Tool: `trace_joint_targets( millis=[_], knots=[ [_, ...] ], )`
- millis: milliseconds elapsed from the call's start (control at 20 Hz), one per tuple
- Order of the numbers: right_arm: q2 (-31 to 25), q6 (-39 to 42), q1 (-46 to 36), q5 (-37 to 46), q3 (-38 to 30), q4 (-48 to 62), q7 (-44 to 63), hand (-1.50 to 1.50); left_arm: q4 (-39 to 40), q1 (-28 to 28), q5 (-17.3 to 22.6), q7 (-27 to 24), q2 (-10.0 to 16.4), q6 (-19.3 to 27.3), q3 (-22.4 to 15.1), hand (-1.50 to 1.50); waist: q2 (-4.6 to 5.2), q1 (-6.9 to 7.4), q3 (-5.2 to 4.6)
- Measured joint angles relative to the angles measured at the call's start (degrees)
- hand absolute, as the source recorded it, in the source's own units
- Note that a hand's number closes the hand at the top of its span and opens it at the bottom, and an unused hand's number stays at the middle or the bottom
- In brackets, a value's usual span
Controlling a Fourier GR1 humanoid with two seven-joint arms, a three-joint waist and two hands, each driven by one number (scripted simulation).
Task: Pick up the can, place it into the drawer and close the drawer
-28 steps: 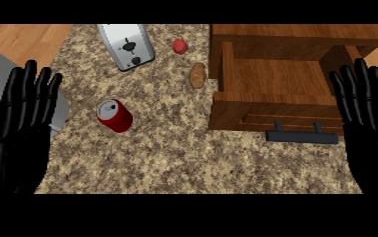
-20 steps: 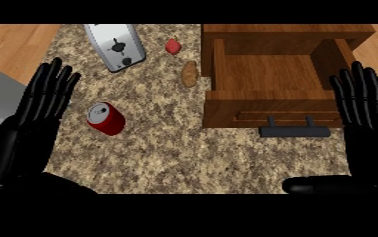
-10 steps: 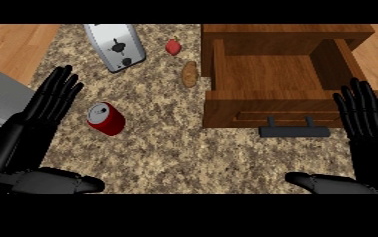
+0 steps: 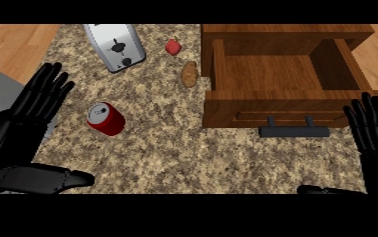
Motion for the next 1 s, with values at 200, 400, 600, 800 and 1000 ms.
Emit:
trace_joint_targets(
  millis=[200, 400, 600, 800, 1000],
  knots=[
    [-0.1, 1.5, 1.6, -0.5, -1.3, 0.4, -1.3, -1.50, 3.9, -1.2, -0.7, -1.6, -0.3, -0.5, 1.3, -1.50, 0.02, -0.05, -0.01],
    [0.5, 2.2, 1.0, -0.3, -1.9, 1.6, -2.1, -1.50, 6.8, -2.2, -1.2, -2.8, -0.2, -1.5, 2.5, -1.50, 0.02, -0.02, 0.00],
    [0.4, 3.1, 1.1, -1.0, -3.2, 1.5, -2.2, -1.50, 10.9, -2.4, -3.4, -6.3, -1.7, -1.9, 1.6, -1.50, 0.03, -0.04, -0.02],
    [0.8, 4.2, 2.4, -0.9, -3.7, 1.3, -3.3, -1.50, 16.0, -3.0, -6.0, -10.8, -2.9, -1.9, 1.0, -1.50, 0.04, -0.09, -0.01],
    [1.1, 4.8, 2.2, -1.0, -4.5, 1.5, -3.6, -1.50, 20.4, -3.6, -7.2, -14.1, -3.2, -1.9, 1.6, -1.50, 0.04, -0.07, -0.02]
  ],
)
